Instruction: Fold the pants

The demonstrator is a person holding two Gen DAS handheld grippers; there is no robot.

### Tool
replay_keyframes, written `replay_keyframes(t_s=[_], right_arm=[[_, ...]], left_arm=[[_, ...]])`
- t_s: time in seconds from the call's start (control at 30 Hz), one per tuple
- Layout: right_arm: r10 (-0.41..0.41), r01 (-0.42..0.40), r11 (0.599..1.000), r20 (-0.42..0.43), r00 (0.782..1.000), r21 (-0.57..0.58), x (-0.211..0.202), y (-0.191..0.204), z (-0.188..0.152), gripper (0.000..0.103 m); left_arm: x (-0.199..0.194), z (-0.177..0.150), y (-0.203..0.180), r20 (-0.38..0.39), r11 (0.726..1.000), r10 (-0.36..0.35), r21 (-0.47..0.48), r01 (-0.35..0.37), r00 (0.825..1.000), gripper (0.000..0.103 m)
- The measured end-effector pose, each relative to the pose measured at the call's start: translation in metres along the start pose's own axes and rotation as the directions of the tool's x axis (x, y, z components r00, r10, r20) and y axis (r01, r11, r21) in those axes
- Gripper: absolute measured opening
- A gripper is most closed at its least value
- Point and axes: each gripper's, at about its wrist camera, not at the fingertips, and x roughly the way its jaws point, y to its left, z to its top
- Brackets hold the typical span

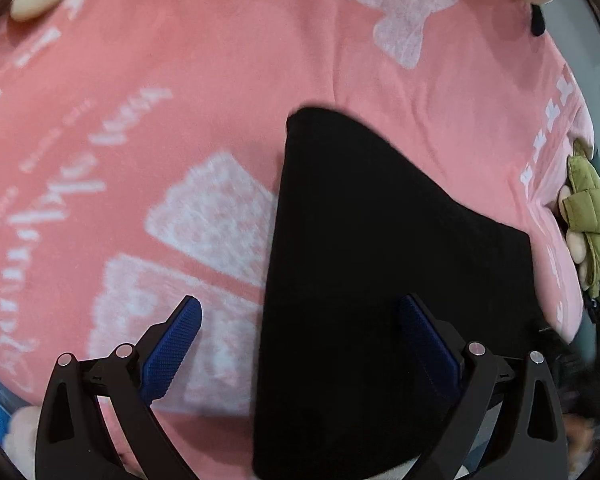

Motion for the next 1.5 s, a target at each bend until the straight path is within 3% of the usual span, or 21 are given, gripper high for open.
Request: replay_keyframes(t_s=[0.07,0.1,0.13,0.17,0.2,0.27,0.3,0.33,0.4,0.5,0.57,0.67,0.7,0.73,0.8,0.83,0.9,1.0,1.2,1.5], right_arm=[[0.015,-0.016,0.999,0.024,1.000,0.042,-0.011,-0.004,0.002,0.045],[-0.049,0.046,0.998,0.053,0.997,0.041,-0.019,-0.003,0.005,0.073],[-0.090,0.087,0.995,0.081,0.993,0.044,-0.023,-0.003,0.006,0.082],[-0.086,0.083,0.996,0.088,0.992,0.042,-0.023,-0.004,0.005,0.082],[-0.050,0.047,0.998,0.043,0.998,0.049,-0.013,-0.008,0.006,0.081],[0.040,-0.035,0.994,-0.049,0.998,0.107,0.013,-0.015,0.002,0.061],[0.113,-0.105,0.981,-0.044,0.993,0.162,0.022,-0.019,-0.001,0.055],[0.130,-0.121,0.974,-0.035,0.991,0.194,0.024,-0.018,-0.002,0.043],[0.142,-0.134,0.970,-0.023,0.990,0.204,0.016,-0.007,0.007,0.037],[0.197,-0.200,0.975,0.041,0.980,0.098,-0.021,0.041,0.026,0.036],[0.231,-0.233,0.972,0.061,0.971,0.029,-0.039,0.073,0.033,0.038],[0.181,-0.177,0.982,0.068,0.981,-0.063,-0.041,0.106,0.020,0.058],[0.145,-0.142,0.985,0.023,0.989,-0.097,-0.023,0.112,0.009,0.066],[0.101,-0.103,0.988,-0.023,0.995,-0.112,-0.006,0.113,-0.002,0.066],[0.002,-0.013,0.996,-0.126,0.992,-0.090,0.026,0.109,-0.025,0.066],[0.051,-0.056,0.998,-0.136,0.989,-0.032,0.030,0.104,-0.030,0.066],[0.115,-0.108,0.993,-0.143,0.983,0.055,0.031,0.100,-0.030,0.066],[0.116,-0.107,0.992,-0.158,0.981,0.064,0.038,0.104,-0.024,0.070],[0.134,-0.117,0.989,-0.216,0.967,0.091,0.055,0.109,-0.031,0.079],[0.150,-0.130,0.987,-0.243,0.958,0.098,0.060,0.105,-0.033,0.081]], left_arm=[[0.006,-0.003,0.002,-0.008,1.000,-0.007,-0.007,0.007,1.000,0.097],[0.005,-0.003,0.002,0.007,1.000,-0.004,0.001,0.004,1.000,0.097],[0.006,-0.004,0.000,0.019,1.000,-0.002,0.011,0.002,1.000,0.097],[0.006,-0.005,0.000,0.025,1.000,-0.002,0.015,0.001,1.000,0.097],[0.007,-0.005,0.000,0.034,1.000,-0.007,0.017,0.007,0.999,0.097],[0.009,-0.004,-0.001,0.050,0.998,-0.047,0.036,0.045,0.998,0.088],[0.012,-0.002,-0.003,0.028,0.992,-0.115,0.062,0.114,0.993,0.050],[0.014,0.003,-0.005,0.013,0.992,-0.115,0.055,0.114,0.993,0.037],[0.002,0.011,-0.003,0.018,0.986,-0.166,0.034,0.165,0.986,0.030],[-0.040,0.028,0.003,0.063,0.974,-0.227,0.030,0.225,0.972,0.029],[-0.082,0.036,0.012,0.135,0.979,-0.203,0.054,0.197,0.970,0.030],[-0.118,0.035,0.042,0.165,0.993,-0.118,0.045,0.112,0.979,0.045],[-0.120,0.030,0.056,0.163,0.998,-0.058,0.031,0.054,0.985,0.060],[-0.117,0.021,0.069,0.160,0.999,0.032,0.017,-0.035,0.987,0.070],[-0.102,0.007,0.086,0.139,0.984,0.177,0.000,-0.178,0.974,0.070],[-0.094,-0.001,0.096,0.110,0.982,0.190,-0.018,-0.189,0.976,0.069],[-0.085,-0.008,0.107,0.062,0.989,0.142,-0.057,-0.139,0.988,0.069],[-0.079,-0.008,0.105,0.050,0.991,0.109,-0.077,-0.105,0.993,0.074],[-0.057,-0.004,0.091,0.026,0.991,0.127,-0.047,-0.126,0.992,0.083],[-0.044,0.005,0.096,0.027,0.992,0.119,-0.054,-0.117,0.993,0.094]])
